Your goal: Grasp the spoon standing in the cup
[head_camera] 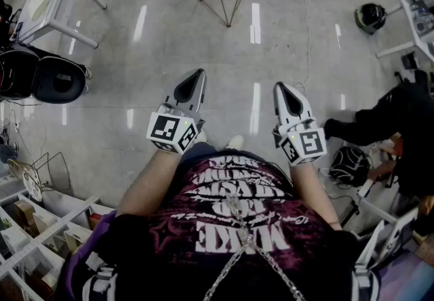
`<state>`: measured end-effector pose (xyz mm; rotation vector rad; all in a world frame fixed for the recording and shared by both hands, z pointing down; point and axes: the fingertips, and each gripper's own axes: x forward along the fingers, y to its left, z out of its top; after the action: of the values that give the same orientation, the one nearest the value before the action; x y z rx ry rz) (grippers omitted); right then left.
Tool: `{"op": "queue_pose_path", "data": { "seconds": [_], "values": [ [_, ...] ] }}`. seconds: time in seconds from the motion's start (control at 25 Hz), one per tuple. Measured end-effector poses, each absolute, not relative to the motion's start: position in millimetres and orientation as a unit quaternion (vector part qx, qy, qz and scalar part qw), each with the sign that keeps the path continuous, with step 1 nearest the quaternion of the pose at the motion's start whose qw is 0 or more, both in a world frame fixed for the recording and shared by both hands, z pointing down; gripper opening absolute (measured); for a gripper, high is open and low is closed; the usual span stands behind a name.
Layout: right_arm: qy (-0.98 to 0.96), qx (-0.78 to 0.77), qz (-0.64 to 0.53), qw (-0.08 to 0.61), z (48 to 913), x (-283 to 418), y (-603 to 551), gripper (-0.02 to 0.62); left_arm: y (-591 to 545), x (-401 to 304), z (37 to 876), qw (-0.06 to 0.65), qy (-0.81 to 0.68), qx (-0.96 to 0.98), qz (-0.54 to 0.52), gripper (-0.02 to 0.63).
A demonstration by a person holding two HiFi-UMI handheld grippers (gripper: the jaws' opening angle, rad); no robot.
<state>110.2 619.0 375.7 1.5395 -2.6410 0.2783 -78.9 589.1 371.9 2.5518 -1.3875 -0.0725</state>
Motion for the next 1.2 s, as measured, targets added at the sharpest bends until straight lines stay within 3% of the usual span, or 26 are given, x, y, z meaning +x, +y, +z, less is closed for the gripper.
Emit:
{"op": "queue_pose_path", "data": {
  "seconds": [0.56,0.92,1.2],
  "values": [
    [-0.867,0.491,0.084,0.017,365.8,144.3,610.4,0.034,576.7,-48.6,359.0,0.095,-0.485,0.869,-0.020,0.025],
    [-0.866,0.493,0.077,0.039,376.5,186.3,608.2,0.034,577.7,-16.1,360.8,0.083,-0.499,0.863,-0.015,0.025],
    [-0.868,0.486,0.089,0.046,386.7,171.9,585.0,0.034,558.2,-29.9,373.9,0.092,-0.503,0.859,-0.006,0.025]
  ]
}}
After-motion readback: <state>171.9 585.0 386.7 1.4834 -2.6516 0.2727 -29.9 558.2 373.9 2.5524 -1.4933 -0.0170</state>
